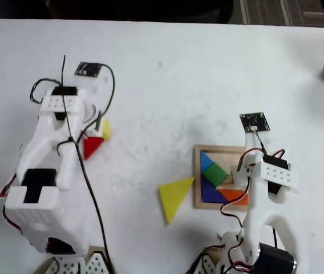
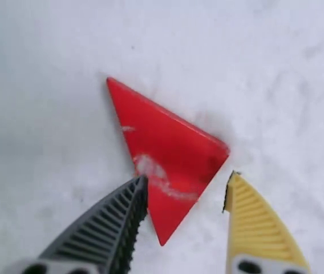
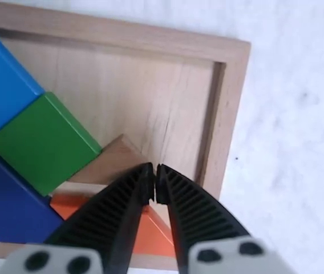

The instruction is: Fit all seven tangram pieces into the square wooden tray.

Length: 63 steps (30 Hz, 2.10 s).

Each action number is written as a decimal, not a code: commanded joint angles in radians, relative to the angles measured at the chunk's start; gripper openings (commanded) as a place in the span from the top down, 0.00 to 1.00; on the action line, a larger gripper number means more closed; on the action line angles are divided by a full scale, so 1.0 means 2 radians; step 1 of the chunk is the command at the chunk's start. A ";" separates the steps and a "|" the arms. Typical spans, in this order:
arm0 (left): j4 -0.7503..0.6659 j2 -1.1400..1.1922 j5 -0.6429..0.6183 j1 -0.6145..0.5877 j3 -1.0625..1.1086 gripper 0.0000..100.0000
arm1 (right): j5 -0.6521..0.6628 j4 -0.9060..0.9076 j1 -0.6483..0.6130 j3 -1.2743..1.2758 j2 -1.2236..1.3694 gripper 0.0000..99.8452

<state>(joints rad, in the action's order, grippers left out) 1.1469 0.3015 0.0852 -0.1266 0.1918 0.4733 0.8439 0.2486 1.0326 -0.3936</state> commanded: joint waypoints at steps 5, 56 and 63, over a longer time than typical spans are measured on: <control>-0.031 0.031 0.004 -0.005 -0.014 0.75 | 0.005 0.000 -0.010 0.004 0.001 0.98; -0.022 0.036 -0.048 -0.004 -0.011 0.65 | 0.005 0.001 -0.011 0.004 0.000 0.98; 0.003 0.047 -0.051 -0.024 -0.014 0.65 | 0.005 0.001 -0.012 0.004 0.000 0.98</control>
<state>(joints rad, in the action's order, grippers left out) 1.1254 0.3828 0.0008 -0.1511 0.1703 0.4733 0.8439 0.2486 1.0326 -0.3936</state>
